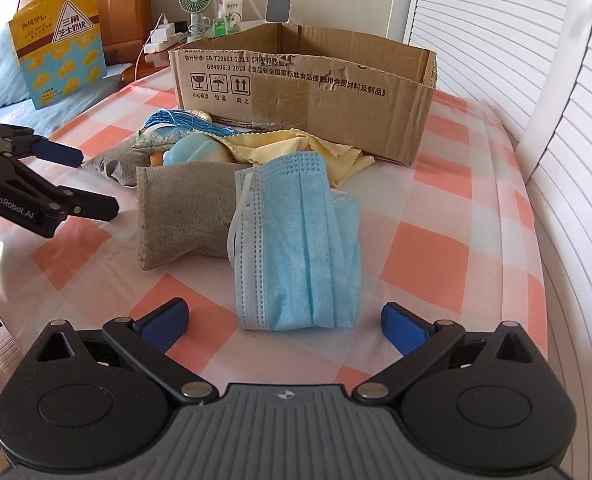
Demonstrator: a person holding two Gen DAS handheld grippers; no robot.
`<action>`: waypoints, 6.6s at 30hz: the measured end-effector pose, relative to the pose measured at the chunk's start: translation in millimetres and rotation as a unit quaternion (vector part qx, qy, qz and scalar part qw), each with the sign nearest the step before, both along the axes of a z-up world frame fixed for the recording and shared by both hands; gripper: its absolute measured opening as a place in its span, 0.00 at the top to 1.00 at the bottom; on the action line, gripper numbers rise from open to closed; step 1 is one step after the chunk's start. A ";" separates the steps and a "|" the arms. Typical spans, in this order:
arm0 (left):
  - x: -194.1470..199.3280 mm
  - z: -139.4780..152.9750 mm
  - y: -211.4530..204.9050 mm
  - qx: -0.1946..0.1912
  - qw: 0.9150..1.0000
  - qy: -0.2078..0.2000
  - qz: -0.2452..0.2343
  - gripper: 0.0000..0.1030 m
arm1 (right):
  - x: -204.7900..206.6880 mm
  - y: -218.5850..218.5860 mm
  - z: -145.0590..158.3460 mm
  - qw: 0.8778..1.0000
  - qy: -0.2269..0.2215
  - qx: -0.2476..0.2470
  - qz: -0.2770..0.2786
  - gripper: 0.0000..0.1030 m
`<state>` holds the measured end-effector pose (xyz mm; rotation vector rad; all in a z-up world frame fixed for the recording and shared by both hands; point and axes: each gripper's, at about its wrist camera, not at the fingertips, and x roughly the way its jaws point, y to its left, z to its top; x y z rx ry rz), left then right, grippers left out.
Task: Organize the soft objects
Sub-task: 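Move the right tool toward the blue mask while the left tool approaches the grey sandbag, then close the left tool on the grey sandbag while the right tool grasps the blue mask, then lift the grey sandbag and blue mask and carry both over the box, then open the left tool to drop the sandbag while the right tool releases the mask into the box, then move the right tool back to the second grey sandbag on the sheet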
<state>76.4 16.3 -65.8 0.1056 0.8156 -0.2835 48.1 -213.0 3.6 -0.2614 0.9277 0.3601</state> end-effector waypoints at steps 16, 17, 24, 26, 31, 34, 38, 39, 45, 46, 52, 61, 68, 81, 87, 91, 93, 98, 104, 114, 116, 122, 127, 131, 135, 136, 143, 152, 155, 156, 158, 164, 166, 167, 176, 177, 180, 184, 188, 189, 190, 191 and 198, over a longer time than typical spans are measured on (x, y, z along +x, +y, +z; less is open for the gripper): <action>27.9 -3.0 -24.6 -0.006 1.000 -0.016 0.010 0.00 | -4.3 2.6 -2.5 1.000 -0.021 0.006 -0.018 0.00; 28.8 -3.4 -24.9 -0.006 1.000 -0.019 0.014 0.00 | -4.6 2.6 -2.7 1.000 -0.023 0.006 -0.019 0.00; 26.2 -3.1 -25.1 -0.007 0.999 -0.029 0.011 0.14 | -6.4 2.9 -2.3 0.999 -0.025 0.007 -0.023 0.00; 22.8 -1.1 -23.8 -0.006 0.999 -0.032 0.006 0.28 | -7.1 3.0 -2.3 0.999 -0.026 0.007 -0.024 0.00; 13.3 3.9 -20.9 0.002 0.999 -0.043 -0.014 0.41 | -8.0 3.2 -2.2 0.999 -0.028 0.007 -0.027 0.00; 7.1 7.2 -19.8 0.014 0.999 -0.043 -0.022 0.42 | -7.6 3.1 -1.9 0.999 -0.028 0.007 -0.030 0.00; -7.0 11.5 -14.1 0.011 0.998 -0.025 -0.052 0.38 | -8.9 3.4 -1.8 0.999 -0.029 0.007 -0.031 0.00; -10.9 11.7 -12.1 0.009 0.998 -0.020 -0.058 0.35 | -9.0 3.5 -1.9 0.999 -0.029 0.007 -0.031 0.00; -27.1 5.4 -1.4 0.010 0.998 -0.013 -0.063 0.20 | -9.7 4.5 -1.7 0.999 -0.028 0.006 -0.034 0.00; -27.3 4.4 0.4 0.003 0.998 -0.015 -0.058 0.21 | -9.8 4.6 -1.7 0.999 -0.028 0.006 -0.034 0.00; -23.1 3.7 -1.2 -0.014 0.998 -0.027 -0.059 0.52 | -9.4 6.3 -0.2 0.999 -0.021 0.001 -0.038 0.00; -25.1 28.7 8.5 -0.004 0.997 -0.025 -0.075 0.63 | -7.4 9.5 0.8 0.999 -0.021 -0.009 -0.034 0.00; -33.2 38.9 7.2 0.059 0.994 -0.030 -0.091 0.63 | -0.6 14.4 1.5 0.999 -0.033 -0.013 -0.025 0.01; -32.5 35.7 6.8 0.038 0.995 -0.013 -0.088 0.62 | 19.8 3.7 4.9 0.999 -0.034 -0.012 -0.015 0.29; -31.7 36.0 7.7 0.034 0.995 -0.010 -0.088 0.62 | 15.1 0.1 10.4 0.999 -0.029 -0.019 -0.021 0.54; -32.5 37.3 8.4 0.033 0.995 -0.008 -0.089 0.62 | 9.7 -5.6 15.9 0.999 -0.030 -0.014 -0.031 0.65; -33.4 39.0 8.7 0.030 0.995 -0.008 -0.091 0.62 | 7.5 -9.0 20.4 0.999 -0.029 -0.010 -0.036 0.68; -35.3 45.6 9.2 0.024 0.995 -0.007 -0.097 0.62 | 0.4 -12.6 30.6 0.998 -0.038 -0.017 -0.039 0.75; -38.9 54.8 9.1 0.018 0.995 -0.011 -0.102 0.62 | -5.8 -14.9 44.5 0.998 -0.054 -0.019 -0.041 0.78; -42.3 75.4 7.5 0.003 0.993 -0.026 -0.115 0.62 | -13.8 -17.4 69.2 0.996 -0.077 -0.027 -0.041 0.79; -42.7 78.9 6.1 0.003 0.993 -0.032 -0.117 0.62 | -16.6 -18.8 72.6 0.996 -0.078 -0.035 -0.040 0.79; -43.0 84.2 2.7 -0.001 0.991 -0.039 -0.125 0.62 | -27.0 -28.6 82.5 0.993 -0.088 -0.055 -0.053 0.81; -44.4 86.0 0.0 -0.005 0.991 -0.042 -0.130 0.62 | -28.8 -35.8 91.9 0.991 -0.102 -0.064 -0.063 0.81; -43.6 88.4 -1.4 -0.007 0.990 -0.044 -0.133 0.62 | -20.9 -38.1 95.8 0.990 -0.109 -0.066 -0.067 0.81; -37.0 92.4 -3.1 -0.008 0.990 -0.044 -0.134 0.62 | -7.6 -36.2 98.4 0.990 -0.112 -0.062 -0.063 0.81; -33.9 94.1 -3.2 -0.009 0.990 -0.043 -0.134 0.62 | -3.8 -34.6 99.8 0.990 -0.113 -0.060 -0.061 0.81; 15.9 115.0 -9.7 -0.006 0.990 -0.065 -0.128 0.62 | 34.3 -20.2 119.2 0.989 -0.138 -0.048 -0.037 0.81; 135.9 125.3 -29.4 -0.013 0.992 -0.076 -0.103 0.62 | 98.5 -8.6 141.5 0.985 -0.165 -0.042 -0.027 0.81; 171.7 117.6 -40.4 -0.015 0.993 -0.068 -0.096 0.58 | 117.5 -7.9 141.4 0.985 -0.163 -0.041 -0.031 0.81; 182.7 114.8 -43.7 -0.017 0.993 -0.066 -0.095 0.55 | 123.7 -7.8 140.6 0.986 -0.162 -0.040 -0.031 0.81; 203.6 107.9 -48.0 -0.021 0.994 -0.069 -0.088 0.19 | 132.5 -5.9 137.8 0.986 -0.157 -0.036 -0.033 0.81; 226.7 96.1 -39.1 -0.030 0.995 -0.088 -0.041 0.11 | 154.7 4.3 125.1 0.989 -0.144 -0.036 -0.026 0.81; 220.3 98.3 -30.7 -0.036 0.995 -0.082 -0.033 0.11 | 162.5 6.7 121.3 0.989 -0.140 -0.033 -0.024 0.81; 212.9 100.0 -26.8 -0.035 0.996 -0.078 -0.030 0.09 | 167.3 8.6 119.4 0.990 -0.137 -0.030 -0.022 0.81; 120.1 100.5 8.0 -0.019 0.997 -0.065 -0.048 0.05 | 235.7 42.8 103.2 0.991 -0.130 -0.026 -0.033 0.48; 113.3 97.9 9.5 -0.016 0.997 -0.063 -0.049 0.05 | 241.5 43.9 101.1 0.989 -0.134 -0.031 -0.046 0.23; 94.2 91.4 11.9 0.001 0.997 -0.060 -0.047 0.05 | 245.8 41.7 96.3 0.991 -0.118 -0.018 -0.059 0.00; 78.0 87.2 17.2 0.009 0.998 -0.057 -0.040 0.05 | 227.1 42.5 93.9 0.992 -0.111 -0.019 -0.060 0.00; 63.6 87.1 18.4 0.002 0.998 -0.052 -0.036 0.05 | 201.1 44.5 96.6 0.993 -0.103 -0.015 -0.057 0.00; 60.5 87.8 18.0 0.004 0.998 -0.054 -0.032 0.05 | 192.7 45.5 98.0 0.993 -0.104 -0.016 -0.056 0.00; 56.5 88.4 17.9 0.006 0.998 -0.057 -0.027 0.05 | 185.4 45.7 98.8 0.993 -0.103 -0.015 -0.054 0.00; 53.4 89.2 18.1 0.006 0.998 -0.059 -0.023 0.05 | 178.2 46.2 99.0 0.993 -0.103 -0.014 -0.056 0.00; 22.7 91.9 18.6 0.016 0.997 -0.073 -0.005 0.05 | 118.4 46.4 91.2 0.994 -0.092 0.015 -0.060 0.00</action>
